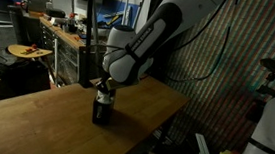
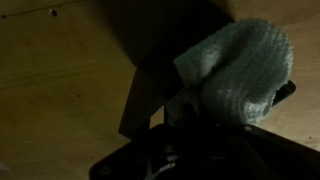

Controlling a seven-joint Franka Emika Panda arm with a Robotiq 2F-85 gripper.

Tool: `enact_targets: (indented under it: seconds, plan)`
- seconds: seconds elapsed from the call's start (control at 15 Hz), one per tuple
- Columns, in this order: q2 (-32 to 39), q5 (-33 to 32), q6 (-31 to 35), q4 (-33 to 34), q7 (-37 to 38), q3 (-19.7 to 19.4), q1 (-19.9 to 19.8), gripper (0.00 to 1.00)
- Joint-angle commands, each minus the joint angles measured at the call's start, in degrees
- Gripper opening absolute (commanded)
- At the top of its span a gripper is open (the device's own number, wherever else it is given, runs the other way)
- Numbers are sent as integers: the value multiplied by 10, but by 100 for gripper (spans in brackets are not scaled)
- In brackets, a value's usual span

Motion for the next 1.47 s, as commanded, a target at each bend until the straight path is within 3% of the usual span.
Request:
enact_targets:
  seconds: [0.0, 0.67, 0.73, 0.87, 1.4]
  plan:
    - [12, 0, -13, 15, 5, -5, 13, 4]
    - [56, -2, -61, 45, 6, -3, 39, 6]
    - [56, -2, -67, 48, 6, -3, 38, 31]
    - [53, 0, -75, 50, 6, -3, 35, 35]
    - [27, -1, -82, 41, 8, -12, 24, 95]
